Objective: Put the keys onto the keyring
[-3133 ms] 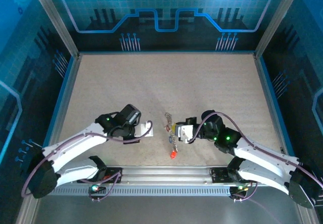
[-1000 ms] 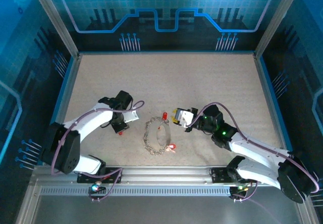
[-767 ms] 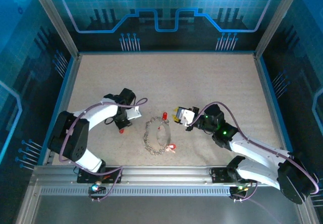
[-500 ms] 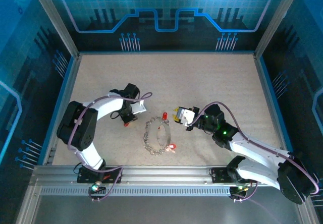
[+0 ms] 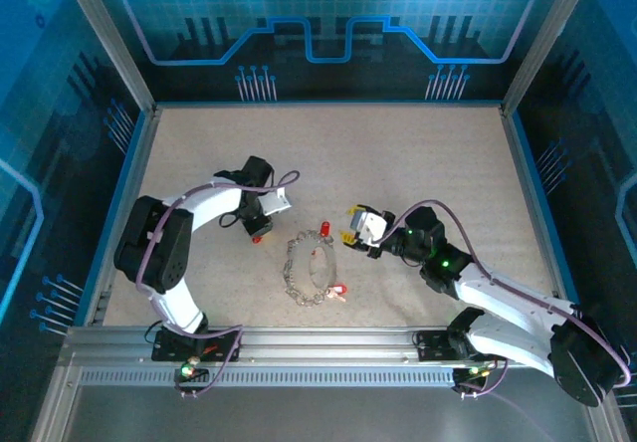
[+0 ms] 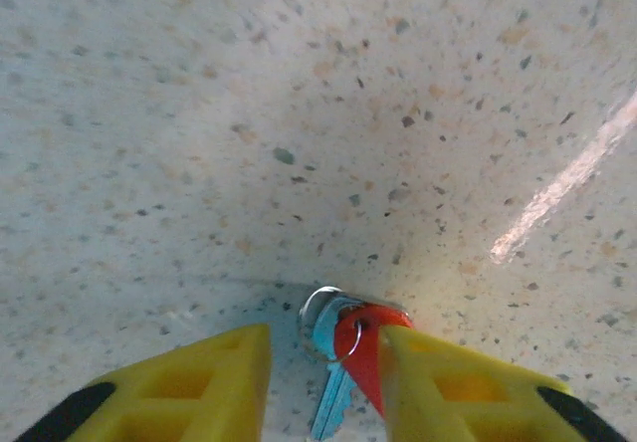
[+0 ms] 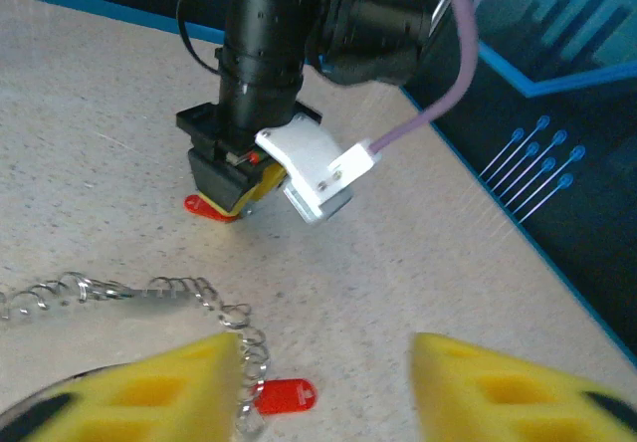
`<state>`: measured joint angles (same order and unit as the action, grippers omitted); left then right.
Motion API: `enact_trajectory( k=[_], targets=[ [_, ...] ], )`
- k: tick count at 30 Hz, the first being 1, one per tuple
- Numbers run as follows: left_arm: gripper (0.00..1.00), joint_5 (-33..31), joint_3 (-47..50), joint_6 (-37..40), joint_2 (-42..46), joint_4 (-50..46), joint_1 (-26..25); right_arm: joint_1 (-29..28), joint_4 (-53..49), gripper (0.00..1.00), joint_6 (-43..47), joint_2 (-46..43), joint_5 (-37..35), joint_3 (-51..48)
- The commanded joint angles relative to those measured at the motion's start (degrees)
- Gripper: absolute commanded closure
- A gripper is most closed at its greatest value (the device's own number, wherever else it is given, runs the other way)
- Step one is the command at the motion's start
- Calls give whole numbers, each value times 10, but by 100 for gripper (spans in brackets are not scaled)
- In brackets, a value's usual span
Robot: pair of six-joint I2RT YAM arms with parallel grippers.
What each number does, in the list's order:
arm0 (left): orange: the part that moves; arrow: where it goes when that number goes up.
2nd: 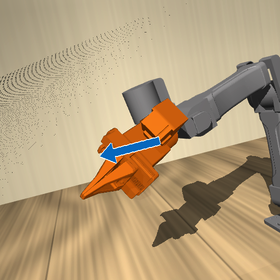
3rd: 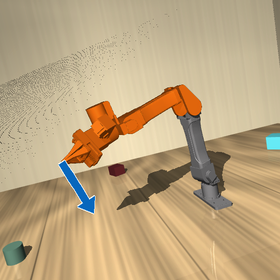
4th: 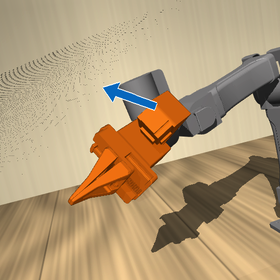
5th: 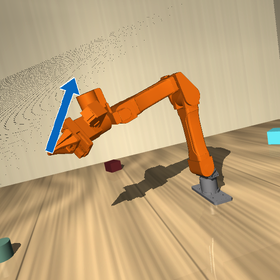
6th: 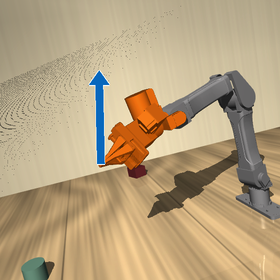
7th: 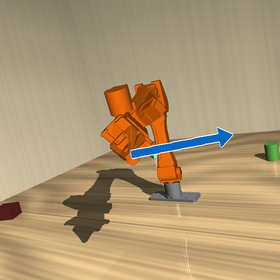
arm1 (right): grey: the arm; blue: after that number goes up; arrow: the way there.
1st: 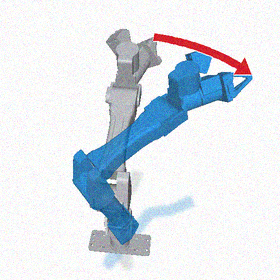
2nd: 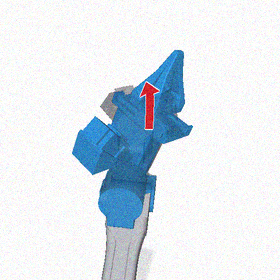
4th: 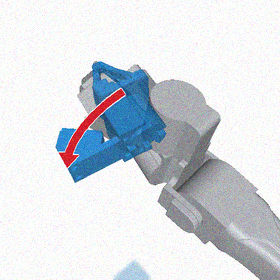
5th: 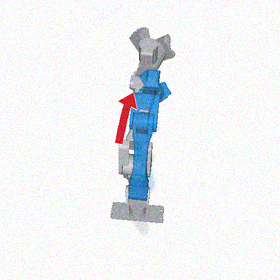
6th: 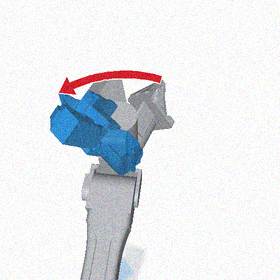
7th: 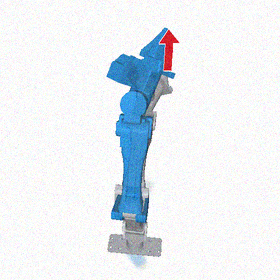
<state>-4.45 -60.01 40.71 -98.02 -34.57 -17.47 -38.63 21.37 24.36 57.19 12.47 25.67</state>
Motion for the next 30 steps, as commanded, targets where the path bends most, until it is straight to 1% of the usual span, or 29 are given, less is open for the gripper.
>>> enact_trajectory(
  k=[1, 2, 3, 5, 7, 9, 10, 12, 14, 16, 17, 18, 20, 21, 23, 25, 27, 30],
  targets=[
    [59, 39, 6, -41, 85, 0, 5, 24, -73, 35, -104, -5, 62, 79],
    [56, 44, 12, -55, 115, 6, 5, 29, -94, 27, -119, 4, 93, 103],
    [53, 47, 20, -65, 141, 12, 5, 32, -108, 23, -132, 18, 125, 130],
    [47, 48, 35, -84, 201, 18, 5, 36, -143, 24, -140, 53, 183, 183],
    [44, 44, 38, -101, 249, 3, 5, 37, -133, 29, -143, 78, 207, 201],
    [36, 25, 38, -131, 287, -14, 5, 30, -110, 36, -136, 100, 199, 205],
    [32, 11, 40, -152, 304, -23, 5, 19, -130, 38, -111, 116, 193, 218],
    [23, -4, 43, -201, 328, -33, 8, -14, -202, 38, -34, 147, 180, 257],
    [17, 7, 46, -271, 340, -34, 19, -59, -255, 39, 43, 181, 144, 279],
    [16, 30, 49, -329, 336, -33, 28, -89, -270, 43, 109, 213, 130, 278],
    [16, 38, 50, -356, 331, -27, 31, -101, -272, 43, 134, 226, 119, 275],
    [16, 43, 52, -384, 321, -20, 37, -114, -267, 46, 149, 242, 103, 273],
    [16, 58, 48, -425, 296, -14, 58, -134, -260, 51, 178, 267, 90, 270],
    [16, 78, 41, -441, 279, -18, 74, -144, -262, 52, 202, 281, 91, 271],
    [18, 109, 27, -463, 249, -23, 100, -163, -288, 55, 247, 315, 80, 290],
    [21, 133, 30, -465, 233, -8, 117, -176, -335, 60, 285, 357, 51, 328],
    [22, 138, 43, -475, 235, 17, 124, -181, -366, 61, 307, 391, 31, 361],
    [22, 147, 63, -488, 248, 43, 129, -183, -400, 59, 350, 443, -4, 401]
  ],
)
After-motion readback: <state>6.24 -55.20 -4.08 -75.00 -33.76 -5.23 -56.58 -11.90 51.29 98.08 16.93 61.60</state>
